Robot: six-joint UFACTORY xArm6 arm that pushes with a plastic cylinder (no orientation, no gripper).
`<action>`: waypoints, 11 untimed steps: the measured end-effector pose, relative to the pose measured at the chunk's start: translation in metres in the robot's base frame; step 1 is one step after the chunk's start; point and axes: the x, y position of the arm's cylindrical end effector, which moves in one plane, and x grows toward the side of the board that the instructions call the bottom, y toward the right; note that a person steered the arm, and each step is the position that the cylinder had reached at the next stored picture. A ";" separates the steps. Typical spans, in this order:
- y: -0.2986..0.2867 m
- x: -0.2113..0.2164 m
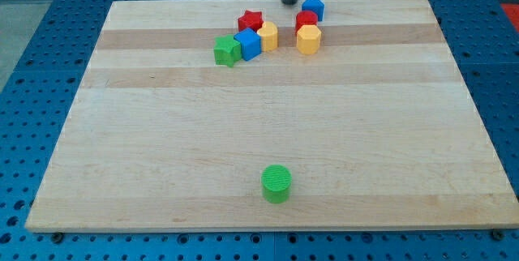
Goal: Separate the group of blocks
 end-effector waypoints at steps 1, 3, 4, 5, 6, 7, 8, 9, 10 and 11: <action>0.031 -0.001; -0.007 0.027; -0.060 0.093; -0.102 0.156; -0.110 0.178; -0.110 0.177; -0.114 0.164; -0.141 0.140; -0.159 0.109; -0.159 0.070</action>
